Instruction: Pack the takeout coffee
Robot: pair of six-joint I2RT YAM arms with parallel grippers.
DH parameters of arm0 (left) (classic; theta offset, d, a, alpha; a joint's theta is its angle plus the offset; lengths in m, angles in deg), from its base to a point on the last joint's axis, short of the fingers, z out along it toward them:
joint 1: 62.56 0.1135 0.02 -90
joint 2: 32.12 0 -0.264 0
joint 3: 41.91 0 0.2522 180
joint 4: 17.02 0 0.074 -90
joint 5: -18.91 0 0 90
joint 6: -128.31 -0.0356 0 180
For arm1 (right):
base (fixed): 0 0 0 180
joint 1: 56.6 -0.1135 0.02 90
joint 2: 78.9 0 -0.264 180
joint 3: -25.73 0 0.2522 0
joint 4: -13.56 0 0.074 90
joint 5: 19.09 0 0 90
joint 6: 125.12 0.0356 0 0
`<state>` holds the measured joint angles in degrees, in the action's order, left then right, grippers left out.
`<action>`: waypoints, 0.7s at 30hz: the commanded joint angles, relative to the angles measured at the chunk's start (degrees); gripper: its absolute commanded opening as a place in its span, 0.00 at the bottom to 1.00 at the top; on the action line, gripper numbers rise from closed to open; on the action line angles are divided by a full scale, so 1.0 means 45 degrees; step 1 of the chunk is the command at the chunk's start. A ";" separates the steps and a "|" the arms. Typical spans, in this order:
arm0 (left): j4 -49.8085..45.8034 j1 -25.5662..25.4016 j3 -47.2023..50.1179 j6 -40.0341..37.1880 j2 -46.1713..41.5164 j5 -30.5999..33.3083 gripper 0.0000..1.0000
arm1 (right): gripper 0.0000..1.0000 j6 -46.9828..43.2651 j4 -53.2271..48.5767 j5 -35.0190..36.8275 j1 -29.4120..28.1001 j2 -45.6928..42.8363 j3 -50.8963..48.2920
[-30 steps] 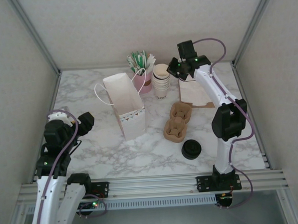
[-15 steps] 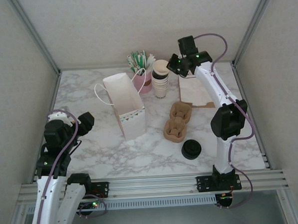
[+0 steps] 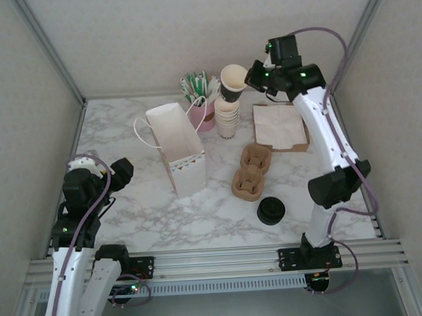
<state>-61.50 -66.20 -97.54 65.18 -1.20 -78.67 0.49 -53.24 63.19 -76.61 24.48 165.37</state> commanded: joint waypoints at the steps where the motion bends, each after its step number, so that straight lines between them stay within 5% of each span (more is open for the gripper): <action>1: -0.0073 0.0074 0.0105 0.0085 -0.0015 0.0149 0.79 | 0.00 -0.0718 -0.0279 -0.0025 -0.0187 -0.1950 -0.0736; 14: -0.0085 0.0069 0.0119 0.0093 0.0062 0.0256 0.80 | 0.00 -0.0156 0.0165 0.0426 -0.2399 -0.9022 -0.8688; 21: -0.0062 0.0075 0.0068 0.0086 0.0345 0.0100 0.80 | 0.00 0.0292 0.0888 -0.0725 -0.4635 -1.0527 -1.2076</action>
<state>-61.48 -66.20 -97.54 65.16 -0.04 -78.45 0.34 -51.62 62.44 -94.79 -22.65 114.36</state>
